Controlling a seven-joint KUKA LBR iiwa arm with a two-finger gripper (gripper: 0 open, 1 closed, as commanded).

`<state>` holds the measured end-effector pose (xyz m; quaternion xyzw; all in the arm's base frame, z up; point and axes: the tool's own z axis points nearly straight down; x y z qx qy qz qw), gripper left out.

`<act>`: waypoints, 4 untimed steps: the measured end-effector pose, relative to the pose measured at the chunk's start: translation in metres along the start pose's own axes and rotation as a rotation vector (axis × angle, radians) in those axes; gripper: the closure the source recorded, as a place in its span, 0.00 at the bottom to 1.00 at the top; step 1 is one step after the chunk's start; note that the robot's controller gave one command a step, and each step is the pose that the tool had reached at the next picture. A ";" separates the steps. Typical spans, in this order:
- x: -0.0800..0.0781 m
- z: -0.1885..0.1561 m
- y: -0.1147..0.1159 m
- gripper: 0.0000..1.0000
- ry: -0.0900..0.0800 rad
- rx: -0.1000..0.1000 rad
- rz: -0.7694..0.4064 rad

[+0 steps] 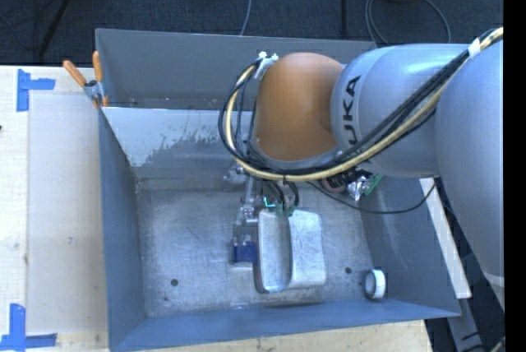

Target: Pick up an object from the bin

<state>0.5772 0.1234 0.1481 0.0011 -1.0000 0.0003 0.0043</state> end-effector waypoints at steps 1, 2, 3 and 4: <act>0.036 0.058 -0.044 0.00 -0.002 0.001 -0.182; 0.029 0.076 -0.025 0.00 -0.009 0.000 0.052; 0.029 0.074 -0.024 1.00 -0.009 -0.002 0.054; -0.023 -0.071 -0.065 1.00 -0.019 0.001 -0.103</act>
Offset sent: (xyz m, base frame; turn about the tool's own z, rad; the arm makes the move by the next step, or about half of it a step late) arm -0.0350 -0.0427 -0.0552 -0.1839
